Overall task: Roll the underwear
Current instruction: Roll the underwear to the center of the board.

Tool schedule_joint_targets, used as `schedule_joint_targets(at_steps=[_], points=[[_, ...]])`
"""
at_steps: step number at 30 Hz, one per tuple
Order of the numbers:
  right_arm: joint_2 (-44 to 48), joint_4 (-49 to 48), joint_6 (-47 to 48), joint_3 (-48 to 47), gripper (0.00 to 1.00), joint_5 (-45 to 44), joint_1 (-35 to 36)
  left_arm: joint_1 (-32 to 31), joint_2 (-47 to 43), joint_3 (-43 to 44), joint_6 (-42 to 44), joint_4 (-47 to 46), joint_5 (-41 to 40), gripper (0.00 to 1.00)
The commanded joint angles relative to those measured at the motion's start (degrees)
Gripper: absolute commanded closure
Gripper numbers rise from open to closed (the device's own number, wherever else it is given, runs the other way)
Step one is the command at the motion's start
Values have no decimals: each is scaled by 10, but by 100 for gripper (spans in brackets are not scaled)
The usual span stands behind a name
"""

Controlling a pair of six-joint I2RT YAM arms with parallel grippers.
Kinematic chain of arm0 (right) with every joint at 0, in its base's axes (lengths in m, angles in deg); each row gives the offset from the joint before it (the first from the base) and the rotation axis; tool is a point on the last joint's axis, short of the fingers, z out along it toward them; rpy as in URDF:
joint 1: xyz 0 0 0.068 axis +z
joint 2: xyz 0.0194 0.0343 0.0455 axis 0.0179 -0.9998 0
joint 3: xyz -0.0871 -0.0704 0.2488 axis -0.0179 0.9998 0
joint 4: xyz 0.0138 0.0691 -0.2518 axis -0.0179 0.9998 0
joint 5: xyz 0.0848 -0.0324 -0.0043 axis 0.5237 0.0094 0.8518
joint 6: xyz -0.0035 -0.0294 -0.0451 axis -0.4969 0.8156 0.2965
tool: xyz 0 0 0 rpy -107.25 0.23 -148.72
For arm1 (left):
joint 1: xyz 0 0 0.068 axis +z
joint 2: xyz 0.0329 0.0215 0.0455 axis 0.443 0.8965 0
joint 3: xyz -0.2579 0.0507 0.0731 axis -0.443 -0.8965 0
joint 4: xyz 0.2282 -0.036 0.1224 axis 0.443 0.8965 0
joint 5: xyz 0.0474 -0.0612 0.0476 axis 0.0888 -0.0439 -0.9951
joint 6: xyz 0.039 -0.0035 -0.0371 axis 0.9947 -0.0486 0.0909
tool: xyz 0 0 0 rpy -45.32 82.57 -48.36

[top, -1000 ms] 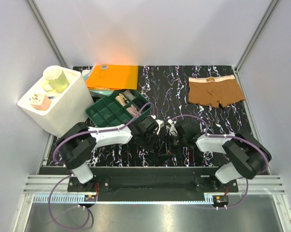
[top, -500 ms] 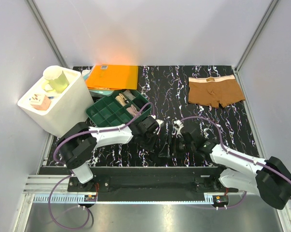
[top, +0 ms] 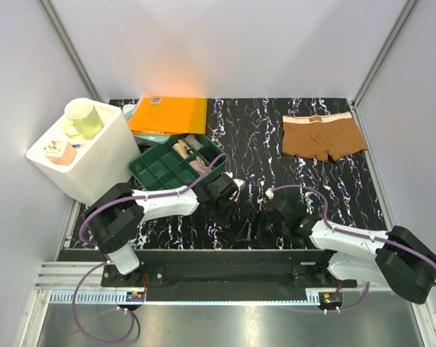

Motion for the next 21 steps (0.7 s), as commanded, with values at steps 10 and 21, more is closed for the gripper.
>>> schedule_joint_targets(at_steps=[10, 21], points=[[-40, -85, -46, 16, 26, -30, 17, -6, -24, 7, -1, 16, -17, 100], [-39, -26, -72, 16, 53, -77, 29, -8, -41, 5, -5, 20, -22, 100]])
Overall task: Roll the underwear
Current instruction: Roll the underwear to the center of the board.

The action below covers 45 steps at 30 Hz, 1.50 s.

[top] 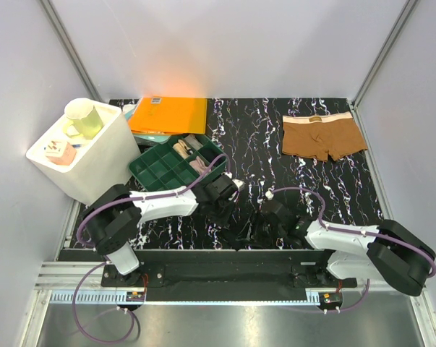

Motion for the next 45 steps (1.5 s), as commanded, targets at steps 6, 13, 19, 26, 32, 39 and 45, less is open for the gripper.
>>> schedule_joint_targets(at_steps=[6, 13, 19, 26, 32, 39, 45], points=[[-20, 38, -5, 5, 64, -49, 6, -6, -46, 7, 0, 0, -12, 100], [-68, 8, 9, -2, 77, -51, 6, -6, -38, 0, -7, -20, 10, 100], [-85, -2, 9, -3, 87, -52, 6, -7, -48, -7, -14, -18, -8, 79], [-94, -1, 8, -5, 89, -53, 6, -2, -115, -16, -27, -14, -40, 50], [-98, 0, 10, -7, 89, -53, 6, 4, -166, -47, -43, -13, -60, 40], [-96, 2, 7, -7, 90, -54, 6, 19, -203, -128, -65, -76, -13, 36], [-102, 2, 9, -9, 90, -51, 6, 41, -204, -176, -86, -150, 17, 34]])
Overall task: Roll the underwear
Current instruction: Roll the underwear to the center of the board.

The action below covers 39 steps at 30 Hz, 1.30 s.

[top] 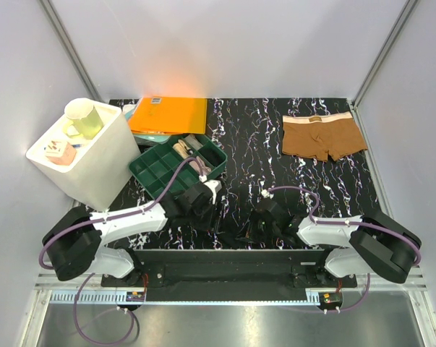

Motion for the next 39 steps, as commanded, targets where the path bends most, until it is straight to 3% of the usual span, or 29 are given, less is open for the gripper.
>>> schedule_joint_targets(at_steps=[1, 13, 17, 21, 24, 27, 28, 32, 35, 39], points=[[-21, 58, 16, 5, 90, -35, 5, 16, -12, -21, -22, -97, 37, 34], [-22, 60, 15, 5, 90, -36, 5, 23, 26, -65, -46, -174, 60, 40], [-23, 60, 16, 5, 90, -35, 5, 23, 50, -76, -48, -198, 68, 54], [-19, 62, 15, 5, 89, -37, 5, 23, 80, -75, -47, -199, 73, 81], [-12, 72, 23, -1, 82, -39, 5, 23, 89, -62, -32, -171, 62, 88], [19, 135, 44, -24, 67, -58, 6, 24, 93, -45, -17, -140, 57, 90], [31, 171, 56, -30, 56, -70, 5, 23, 93, -40, -12, -133, 57, 91], [123, 228, 84, -54, 33, -100, 6, 23, 93, -21, 12, -105, 58, 92], [164, 231, 99, -48, 22, -106, -4, 23, 92, -13, 30, -92, 58, 92], [158, 185, 128, -37, 19, -76, -15, 24, 96, -7, 40, -85, 61, 92]])
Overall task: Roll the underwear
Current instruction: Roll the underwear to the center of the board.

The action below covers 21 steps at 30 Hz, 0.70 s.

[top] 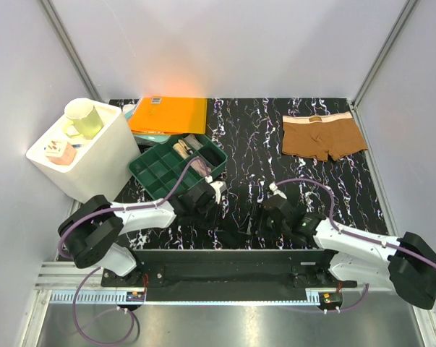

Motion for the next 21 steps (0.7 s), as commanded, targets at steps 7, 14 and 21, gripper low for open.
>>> schedule_joint_targets(at_steps=[7, 14, 21], points=[[-33, -144, 58, 19, 18, 72, -20, -1, 8, 22, 38, 52, -13, 92], [-58, -88, 164, -80, 23, 18, 47, -1, 29, 63, 47, 105, -13, 92], [-99, -70, 225, -124, 31, -86, 154, 0, 46, 80, 34, 125, -7, 92]])
